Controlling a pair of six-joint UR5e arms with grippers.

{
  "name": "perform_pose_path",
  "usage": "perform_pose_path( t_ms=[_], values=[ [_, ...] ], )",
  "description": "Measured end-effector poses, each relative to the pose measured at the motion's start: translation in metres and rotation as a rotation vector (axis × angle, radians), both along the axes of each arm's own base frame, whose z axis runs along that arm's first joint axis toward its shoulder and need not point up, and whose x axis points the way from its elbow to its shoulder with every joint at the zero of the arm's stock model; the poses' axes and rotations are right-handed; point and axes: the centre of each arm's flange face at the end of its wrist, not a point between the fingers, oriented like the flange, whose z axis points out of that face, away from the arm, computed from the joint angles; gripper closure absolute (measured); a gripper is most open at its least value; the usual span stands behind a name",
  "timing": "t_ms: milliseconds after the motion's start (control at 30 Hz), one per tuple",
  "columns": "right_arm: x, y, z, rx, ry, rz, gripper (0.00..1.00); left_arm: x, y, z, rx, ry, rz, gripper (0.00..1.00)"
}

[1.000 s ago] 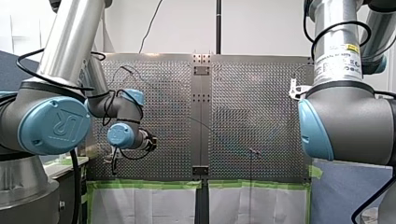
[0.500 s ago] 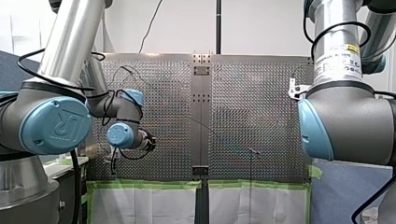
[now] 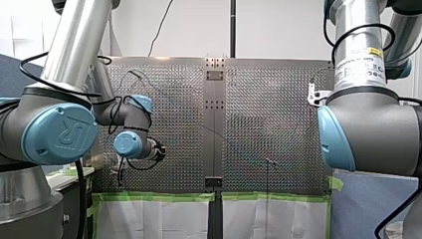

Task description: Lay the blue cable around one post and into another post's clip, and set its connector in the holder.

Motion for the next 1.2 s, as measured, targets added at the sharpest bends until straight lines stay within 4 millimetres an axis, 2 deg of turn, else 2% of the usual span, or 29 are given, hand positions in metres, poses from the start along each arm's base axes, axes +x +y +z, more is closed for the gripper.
perform_pose_path(
  t_ms=[400,1200],
  values=[
    [0.0,-0.003,0.003,-0.014,-0.001,0.004,1.0,0.002,0.002,0.0,0.002,0.0,0.004,0.0],
    [0.0,-0.009,-0.008,-0.003,-0.004,0.004,1.0,0.005,0.005,0.0,0.001,-0.001,0.012,0.0]
  ],
)
